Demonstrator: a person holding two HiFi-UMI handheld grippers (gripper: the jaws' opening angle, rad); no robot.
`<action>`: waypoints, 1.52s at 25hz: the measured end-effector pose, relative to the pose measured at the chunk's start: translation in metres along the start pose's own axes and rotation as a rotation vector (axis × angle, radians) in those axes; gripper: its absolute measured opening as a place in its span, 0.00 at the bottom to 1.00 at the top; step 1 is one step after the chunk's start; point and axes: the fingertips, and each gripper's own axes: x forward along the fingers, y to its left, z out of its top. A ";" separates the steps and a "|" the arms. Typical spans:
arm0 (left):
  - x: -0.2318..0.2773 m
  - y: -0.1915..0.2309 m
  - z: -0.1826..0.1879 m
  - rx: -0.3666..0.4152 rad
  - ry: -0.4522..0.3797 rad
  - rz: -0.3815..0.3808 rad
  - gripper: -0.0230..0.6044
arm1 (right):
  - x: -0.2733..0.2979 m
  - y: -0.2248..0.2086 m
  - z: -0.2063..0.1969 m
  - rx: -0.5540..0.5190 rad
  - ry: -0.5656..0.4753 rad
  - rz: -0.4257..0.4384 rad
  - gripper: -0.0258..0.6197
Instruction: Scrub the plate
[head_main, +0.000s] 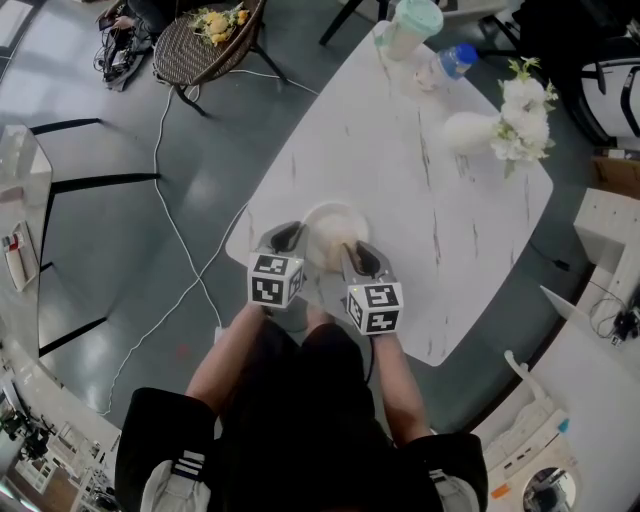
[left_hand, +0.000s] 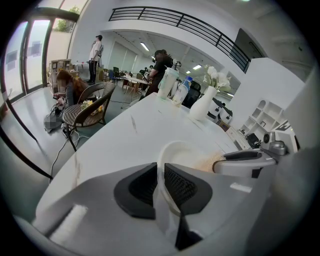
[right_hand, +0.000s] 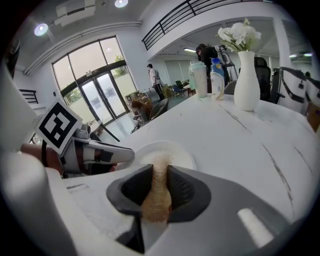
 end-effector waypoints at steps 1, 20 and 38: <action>0.000 0.000 0.000 0.000 0.000 -0.001 0.12 | -0.002 -0.003 0.000 0.004 -0.001 -0.008 0.18; -0.001 0.000 0.001 -0.005 0.005 -0.008 0.12 | -0.024 -0.036 -0.007 0.050 -0.016 -0.097 0.18; -0.032 -0.014 0.014 0.030 -0.065 -0.094 0.19 | -0.074 -0.020 0.033 0.015 -0.180 -0.174 0.18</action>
